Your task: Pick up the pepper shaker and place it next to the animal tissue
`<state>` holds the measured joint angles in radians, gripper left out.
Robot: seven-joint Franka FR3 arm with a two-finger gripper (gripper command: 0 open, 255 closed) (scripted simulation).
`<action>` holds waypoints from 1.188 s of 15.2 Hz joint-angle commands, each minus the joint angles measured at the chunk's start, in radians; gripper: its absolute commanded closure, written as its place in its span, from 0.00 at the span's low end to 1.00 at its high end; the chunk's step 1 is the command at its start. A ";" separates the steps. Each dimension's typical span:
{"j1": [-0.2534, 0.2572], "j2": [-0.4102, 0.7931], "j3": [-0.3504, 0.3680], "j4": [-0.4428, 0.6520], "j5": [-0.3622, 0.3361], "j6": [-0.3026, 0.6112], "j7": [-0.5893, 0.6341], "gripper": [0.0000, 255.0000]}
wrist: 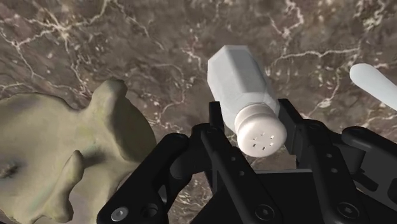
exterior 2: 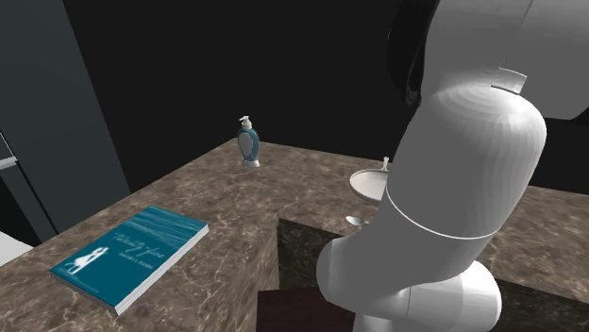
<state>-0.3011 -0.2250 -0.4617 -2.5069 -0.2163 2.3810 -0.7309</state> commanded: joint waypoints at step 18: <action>-0.005 -0.092 0.028 0.050 -0.018 -0.139 0.018 0.00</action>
<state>-0.3054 -0.3076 -0.4369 -2.4579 -0.2318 2.2527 -0.7153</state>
